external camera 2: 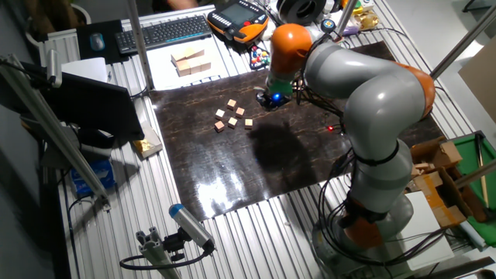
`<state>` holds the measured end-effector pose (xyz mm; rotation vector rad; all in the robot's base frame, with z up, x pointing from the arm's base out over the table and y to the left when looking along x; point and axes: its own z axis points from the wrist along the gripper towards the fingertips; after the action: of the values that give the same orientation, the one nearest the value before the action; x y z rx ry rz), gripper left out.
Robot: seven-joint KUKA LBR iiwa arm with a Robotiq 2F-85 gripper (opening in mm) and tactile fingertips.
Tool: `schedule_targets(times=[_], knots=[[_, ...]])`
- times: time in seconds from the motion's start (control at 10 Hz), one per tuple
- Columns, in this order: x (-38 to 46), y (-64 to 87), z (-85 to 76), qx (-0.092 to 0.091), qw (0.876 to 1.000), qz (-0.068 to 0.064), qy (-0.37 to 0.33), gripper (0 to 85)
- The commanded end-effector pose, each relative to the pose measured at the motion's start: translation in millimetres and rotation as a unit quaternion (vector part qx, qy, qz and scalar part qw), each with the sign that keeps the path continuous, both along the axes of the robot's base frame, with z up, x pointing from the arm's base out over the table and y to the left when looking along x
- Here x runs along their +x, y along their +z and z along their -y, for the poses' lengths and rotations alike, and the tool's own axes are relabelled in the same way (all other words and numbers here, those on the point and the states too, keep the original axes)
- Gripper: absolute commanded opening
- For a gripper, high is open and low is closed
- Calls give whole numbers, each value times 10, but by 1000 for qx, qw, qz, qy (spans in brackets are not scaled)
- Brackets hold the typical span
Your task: Stack the blocks into a pyramid shape
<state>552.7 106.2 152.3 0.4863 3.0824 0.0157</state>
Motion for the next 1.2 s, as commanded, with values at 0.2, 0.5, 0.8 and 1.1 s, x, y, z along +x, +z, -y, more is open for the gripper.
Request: schedule_targets(times=[0.2,0.5,0.8,1.1], knots=[[1,0,3,5,1000,5,22,7],[1,0,3,16,1000,5,11,7],[41,-69,-144,19,1000,5,-17,7],[132,-122,-414,22,999,7,-30,7]])
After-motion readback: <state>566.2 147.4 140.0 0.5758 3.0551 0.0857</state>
